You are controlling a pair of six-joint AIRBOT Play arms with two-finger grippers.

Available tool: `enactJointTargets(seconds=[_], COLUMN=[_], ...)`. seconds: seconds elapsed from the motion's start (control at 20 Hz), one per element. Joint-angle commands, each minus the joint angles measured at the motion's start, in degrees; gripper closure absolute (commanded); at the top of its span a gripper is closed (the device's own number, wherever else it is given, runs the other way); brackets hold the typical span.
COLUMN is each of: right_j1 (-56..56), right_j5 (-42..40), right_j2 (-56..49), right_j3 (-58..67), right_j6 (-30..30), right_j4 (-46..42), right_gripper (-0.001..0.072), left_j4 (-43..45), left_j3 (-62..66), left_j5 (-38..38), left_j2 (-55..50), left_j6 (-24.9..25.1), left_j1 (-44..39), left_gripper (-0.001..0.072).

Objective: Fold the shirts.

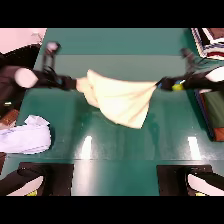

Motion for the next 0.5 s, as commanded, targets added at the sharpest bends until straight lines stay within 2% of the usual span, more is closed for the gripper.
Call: enactJointTargets(seconds=[0.0, 0.25, 0.45], right_j1=[-5.0, -8.9, -14.6], right_j5=[2.4, 6.0, 7.7], right_j2=[10.4, 21.0, 25.5], right_j3=[10.2, 21.4, 28.9], right_j6=[0.0, 0.0, 0.0], right_j4=[-5.8, -8.4, -8.4], right_gripper=[0.0698, 0.0698, 0.0698], left_j4=[7.8, 7.5, 6.8], left_j3=[9.8, 21.9, 32.4], left_j5=[-0.1, -0.6, -3.5], left_j2=[9.3, 17.9, 19.4], left_j6=[-0.9, -0.8, -0.7], left_j1=[0.0, 0.0, 0.0], left_gripper=[0.0686, 0.0685, 0.0686])
